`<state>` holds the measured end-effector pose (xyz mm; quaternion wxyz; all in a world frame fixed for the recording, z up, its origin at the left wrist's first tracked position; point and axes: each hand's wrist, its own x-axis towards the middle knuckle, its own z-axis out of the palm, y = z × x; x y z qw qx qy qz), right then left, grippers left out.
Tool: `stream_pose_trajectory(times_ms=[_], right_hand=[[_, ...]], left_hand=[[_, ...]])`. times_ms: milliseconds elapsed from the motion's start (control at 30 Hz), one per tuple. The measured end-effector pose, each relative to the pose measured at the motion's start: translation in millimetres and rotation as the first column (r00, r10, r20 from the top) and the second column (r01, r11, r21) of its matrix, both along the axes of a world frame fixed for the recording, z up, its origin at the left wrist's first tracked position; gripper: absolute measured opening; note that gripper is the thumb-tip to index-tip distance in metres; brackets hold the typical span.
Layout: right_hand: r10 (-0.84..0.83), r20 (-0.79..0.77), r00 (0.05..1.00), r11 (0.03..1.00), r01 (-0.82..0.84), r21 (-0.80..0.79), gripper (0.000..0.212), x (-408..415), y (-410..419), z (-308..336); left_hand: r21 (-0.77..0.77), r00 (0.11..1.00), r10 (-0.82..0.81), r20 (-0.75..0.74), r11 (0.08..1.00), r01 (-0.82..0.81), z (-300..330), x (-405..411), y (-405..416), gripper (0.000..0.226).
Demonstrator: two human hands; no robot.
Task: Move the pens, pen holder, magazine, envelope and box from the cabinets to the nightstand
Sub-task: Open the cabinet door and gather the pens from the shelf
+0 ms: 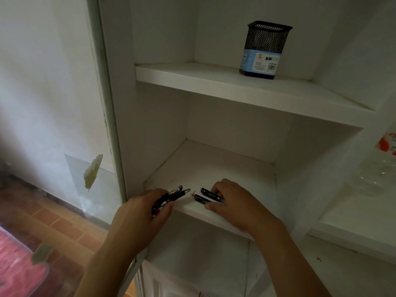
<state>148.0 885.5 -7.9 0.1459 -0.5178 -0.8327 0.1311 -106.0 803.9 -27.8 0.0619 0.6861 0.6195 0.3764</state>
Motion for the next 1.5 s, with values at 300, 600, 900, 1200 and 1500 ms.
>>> stream_pose_trajectory(times_ms=[300, 600, 900, 1200, 1500], right_hand=[[-0.034, -0.06, 0.998, 0.998, 0.031, -0.054, 0.02, 3.5, -4.9, 1.9], [-0.127, -0.129, 0.983, 0.989, 0.115, -0.097, 0.019, 0.9, -4.1, 2.5], [-0.108, -0.147, 0.983, 0.986, 0.087, -0.139, 0.022, 5.1, -9.3, 19.3], [-0.144, -0.143, 0.979, 0.981, 0.122, -0.149, 0.04, 8.8, -37.7, 14.6], [-0.163, -0.132, 0.978, 0.975, 0.139, -0.175, 0.04, 22.6, -99.1, -1.1]], left_hand=[[0.012, 0.999, -0.034, -0.016, 0.999, 0.034, 1.4, 4.5, 4.7, 0.02], [0.025, 0.998, -0.054, -0.016, 0.998, 0.054, 1.3, 8.2, 4.6, 0.018], [0.013, 0.999, -0.034, 0.001, 0.999, 0.034, 3.2, 2.0, 0.1, 0.02], [-0.02, 0.997, -0.074, 0.008, 0.997, 0.074, -8.0, -0.7, -15.2, 0.023], [-0.037, 0.99, -0.112, 0.09, 0.993, 0.115, -28.9, 3.9, -51.6, 0.022]])
